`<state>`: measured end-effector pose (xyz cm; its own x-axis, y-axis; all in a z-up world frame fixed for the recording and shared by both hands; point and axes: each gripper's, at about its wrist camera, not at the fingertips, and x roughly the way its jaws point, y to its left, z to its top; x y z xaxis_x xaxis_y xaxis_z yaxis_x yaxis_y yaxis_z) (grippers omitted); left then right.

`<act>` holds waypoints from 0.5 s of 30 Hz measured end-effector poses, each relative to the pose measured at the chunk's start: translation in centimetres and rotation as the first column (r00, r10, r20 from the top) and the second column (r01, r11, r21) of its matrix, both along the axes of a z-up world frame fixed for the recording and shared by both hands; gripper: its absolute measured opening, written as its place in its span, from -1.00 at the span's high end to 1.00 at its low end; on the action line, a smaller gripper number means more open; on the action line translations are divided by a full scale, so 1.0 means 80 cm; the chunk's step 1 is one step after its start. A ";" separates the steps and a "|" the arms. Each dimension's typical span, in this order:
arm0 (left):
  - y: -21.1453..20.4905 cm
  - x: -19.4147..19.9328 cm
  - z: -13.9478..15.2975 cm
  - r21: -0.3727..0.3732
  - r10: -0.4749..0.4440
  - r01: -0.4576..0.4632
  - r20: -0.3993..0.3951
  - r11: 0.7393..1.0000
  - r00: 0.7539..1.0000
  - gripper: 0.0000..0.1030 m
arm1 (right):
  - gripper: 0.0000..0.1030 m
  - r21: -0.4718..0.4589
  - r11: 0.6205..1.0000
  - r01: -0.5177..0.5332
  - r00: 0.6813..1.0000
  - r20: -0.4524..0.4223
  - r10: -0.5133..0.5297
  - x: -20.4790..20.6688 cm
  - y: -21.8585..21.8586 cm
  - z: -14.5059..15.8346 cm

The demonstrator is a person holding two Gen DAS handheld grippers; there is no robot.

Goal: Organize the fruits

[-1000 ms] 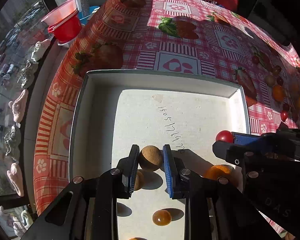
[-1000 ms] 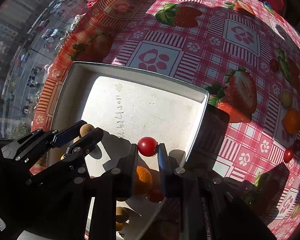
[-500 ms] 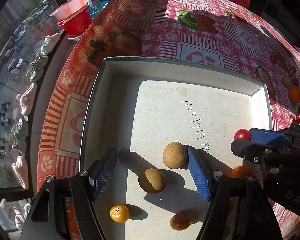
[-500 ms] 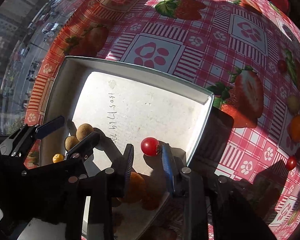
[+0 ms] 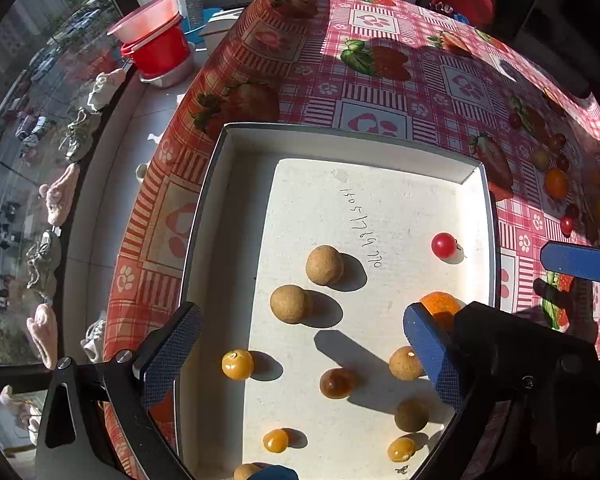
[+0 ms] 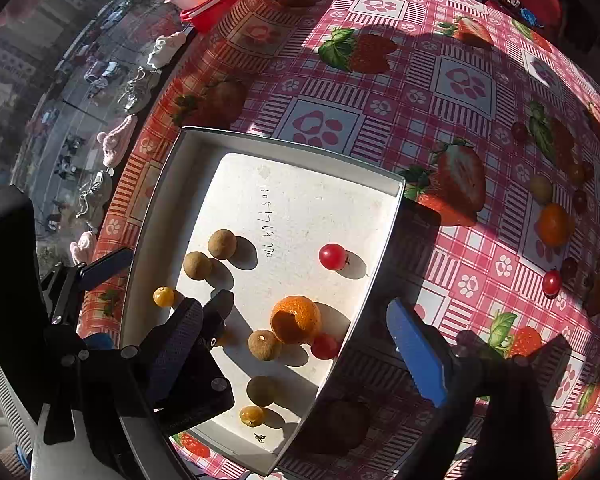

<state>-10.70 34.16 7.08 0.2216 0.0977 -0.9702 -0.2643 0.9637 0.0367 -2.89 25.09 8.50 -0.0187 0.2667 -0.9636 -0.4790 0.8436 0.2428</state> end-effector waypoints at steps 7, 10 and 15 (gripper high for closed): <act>-0.011 -0.039 0.031 0.050 -0.002 0.002 -0.005 0.999 1.000 -0.96 | -0.99 -0.081 0.995 -0.061 0.998 0.027 0.064 -0.036 -0.023 0.029; -0.018 -0.056 0.043 0.035 -0.016 0.018 -0.037 0.999 0.999 -0.96 | -0.99 -0.100 0.992 -0.079 0.996 0.038 0.083 -0.055 -0.029 0.043; -0.035 -0.083 0.062 0.065 -0.062 0.065 -0.052 0.996 0.997 -0.96 | -0.99 -0.110 0.990 -0.094 0.995 0.034 0.098 -0.080 -0.040 0.063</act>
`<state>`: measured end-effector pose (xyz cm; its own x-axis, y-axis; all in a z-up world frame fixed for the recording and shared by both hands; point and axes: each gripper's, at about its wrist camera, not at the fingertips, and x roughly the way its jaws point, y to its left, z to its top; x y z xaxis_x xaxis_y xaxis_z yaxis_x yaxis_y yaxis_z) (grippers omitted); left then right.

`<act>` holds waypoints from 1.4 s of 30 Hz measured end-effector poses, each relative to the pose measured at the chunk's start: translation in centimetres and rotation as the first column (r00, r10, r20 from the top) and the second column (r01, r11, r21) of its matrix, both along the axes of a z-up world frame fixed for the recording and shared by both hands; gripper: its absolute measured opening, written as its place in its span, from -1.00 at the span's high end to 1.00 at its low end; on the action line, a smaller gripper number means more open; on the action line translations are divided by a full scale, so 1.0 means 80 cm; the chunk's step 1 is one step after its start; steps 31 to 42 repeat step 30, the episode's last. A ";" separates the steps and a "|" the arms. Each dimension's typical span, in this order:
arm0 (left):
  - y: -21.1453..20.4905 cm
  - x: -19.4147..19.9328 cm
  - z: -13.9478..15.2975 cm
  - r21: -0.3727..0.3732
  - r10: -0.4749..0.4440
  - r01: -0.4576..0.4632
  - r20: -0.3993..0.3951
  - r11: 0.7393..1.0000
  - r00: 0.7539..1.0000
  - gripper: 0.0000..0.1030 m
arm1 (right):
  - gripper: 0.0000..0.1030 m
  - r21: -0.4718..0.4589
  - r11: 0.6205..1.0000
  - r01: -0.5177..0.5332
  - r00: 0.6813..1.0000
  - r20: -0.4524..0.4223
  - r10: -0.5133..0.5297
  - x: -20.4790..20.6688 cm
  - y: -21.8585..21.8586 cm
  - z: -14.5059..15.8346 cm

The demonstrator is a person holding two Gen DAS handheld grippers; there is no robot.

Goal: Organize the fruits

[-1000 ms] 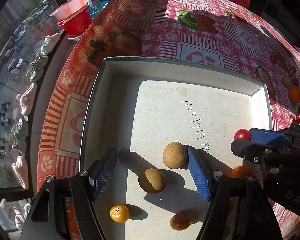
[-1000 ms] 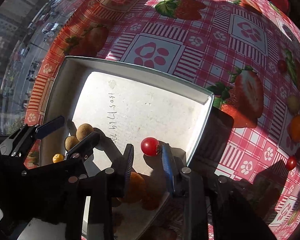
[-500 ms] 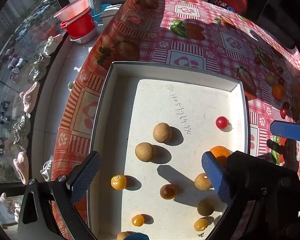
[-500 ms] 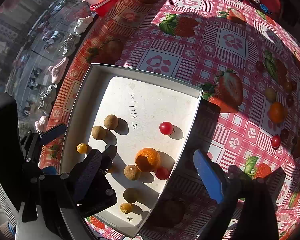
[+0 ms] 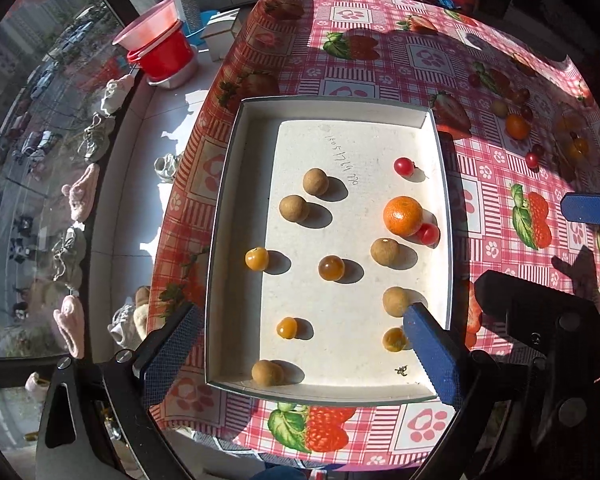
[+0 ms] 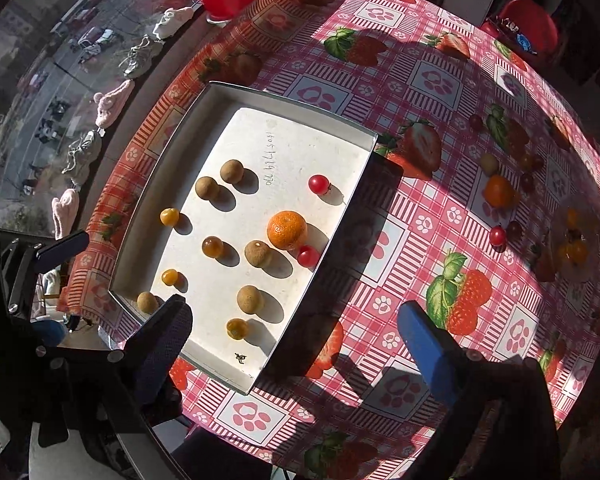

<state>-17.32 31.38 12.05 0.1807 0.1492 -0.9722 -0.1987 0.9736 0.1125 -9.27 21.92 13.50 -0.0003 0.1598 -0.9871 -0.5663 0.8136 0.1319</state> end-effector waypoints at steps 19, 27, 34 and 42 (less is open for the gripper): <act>-0.017 -0.055 0.017 0.006 0.005 -0.005 -0.027 1.000 1.000 -0.96 | -0.99 -0.019 0.996 -0.083 0.996 0.026 0.083 -0.045 0.000 0.022; -0.017 -0.061 0.022 0.011 0.014 -0.014 -0.006 1.000 1.000 -0.96 | -0.99 -0.018 0.994 -0.107 0.994 0.022 0.107 -0.053 0.003 0.023; -0.017 -0.061 0.022 0.000 0.018 -0.018 -0.009 1.000 1.000 -0.96 | -0.99 -0.019 0.993 -0.115 0.993 0.023 0.116 -0.054 0.004 0.023; -0.017 -0.061 0.022 0.000 0.018 -0.018 -0.009 1.000 1.000 -0.96 | -0.99 -0.019 0.993 -0.115 0.993 0.023 0.116 -0.054 0.004 0.023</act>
